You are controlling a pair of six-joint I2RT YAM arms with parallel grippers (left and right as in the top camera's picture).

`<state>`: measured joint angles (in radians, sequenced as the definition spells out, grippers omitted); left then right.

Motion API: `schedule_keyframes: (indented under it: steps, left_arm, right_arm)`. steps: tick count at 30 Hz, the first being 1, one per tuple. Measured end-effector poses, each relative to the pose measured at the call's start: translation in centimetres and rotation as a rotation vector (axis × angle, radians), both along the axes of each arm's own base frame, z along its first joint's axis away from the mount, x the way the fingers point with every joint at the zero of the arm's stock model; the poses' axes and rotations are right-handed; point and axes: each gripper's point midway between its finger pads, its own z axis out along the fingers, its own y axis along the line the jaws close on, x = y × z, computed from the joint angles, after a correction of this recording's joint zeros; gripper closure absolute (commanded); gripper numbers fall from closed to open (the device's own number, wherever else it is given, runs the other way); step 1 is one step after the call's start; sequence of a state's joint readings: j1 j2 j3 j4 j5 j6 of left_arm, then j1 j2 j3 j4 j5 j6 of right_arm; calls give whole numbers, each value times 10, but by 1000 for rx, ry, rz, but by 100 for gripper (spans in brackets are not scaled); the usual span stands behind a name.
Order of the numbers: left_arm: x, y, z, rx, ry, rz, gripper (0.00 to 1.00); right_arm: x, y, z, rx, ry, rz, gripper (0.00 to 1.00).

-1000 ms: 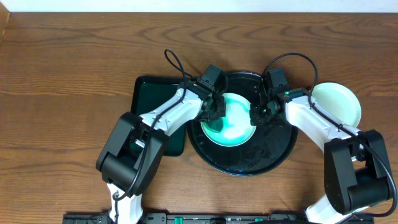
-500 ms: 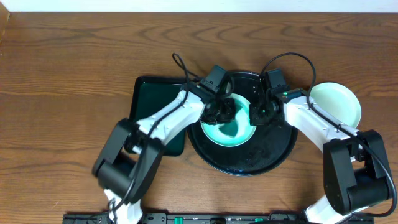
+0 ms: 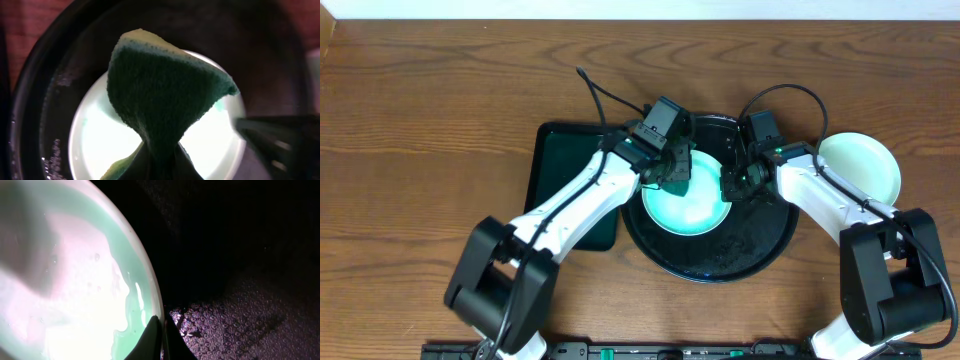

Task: Clean dirty plates on tray and stack at the side
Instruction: 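Press the sponge onto the plate and scrub while right gripper holds rim, then scrub the plate surface in circles with the sponge, left gripper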

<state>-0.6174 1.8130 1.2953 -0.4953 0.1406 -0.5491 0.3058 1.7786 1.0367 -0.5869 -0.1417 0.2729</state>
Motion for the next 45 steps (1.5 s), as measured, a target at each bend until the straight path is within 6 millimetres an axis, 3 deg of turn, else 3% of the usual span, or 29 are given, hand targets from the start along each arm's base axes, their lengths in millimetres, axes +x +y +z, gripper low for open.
schedule_keyframes:
  steps: [8, 18, 26, 33, 38, 42, 45]
  left_arm:
    - [-2, 23, -59, 168, 77, 38, 92]
    - [-4, 13, -70, 120, 139, 19, 93]
    - [-11, -1, -68, -17, 227, -16, 93]
    - [-33, -25, -61, -133, 318, -88, 93]
    - [-41, -38, -34, -178, 289, -131, 92]
    - [-31, -30, -2, -147, 170, -107, 92]
    - [-22, -10, 1, -52, 110, -51, 93]
  right_arm:
    - [0, 0, 0, 1, -1, 4, 99]
    - [0, 0, 0, 1, -1, 4, 99]
    - [0, 0, 0, -2, -2, 3, 99]
    - [0, -1, 0, -4, -2, 3, 99]
    - [0, -1, 0, -4, -2, 3, 99]
    - [0, -1, 0, -4, -2, 3, 99]
    - [0, -1, 0, -5, -2, 3, 99]
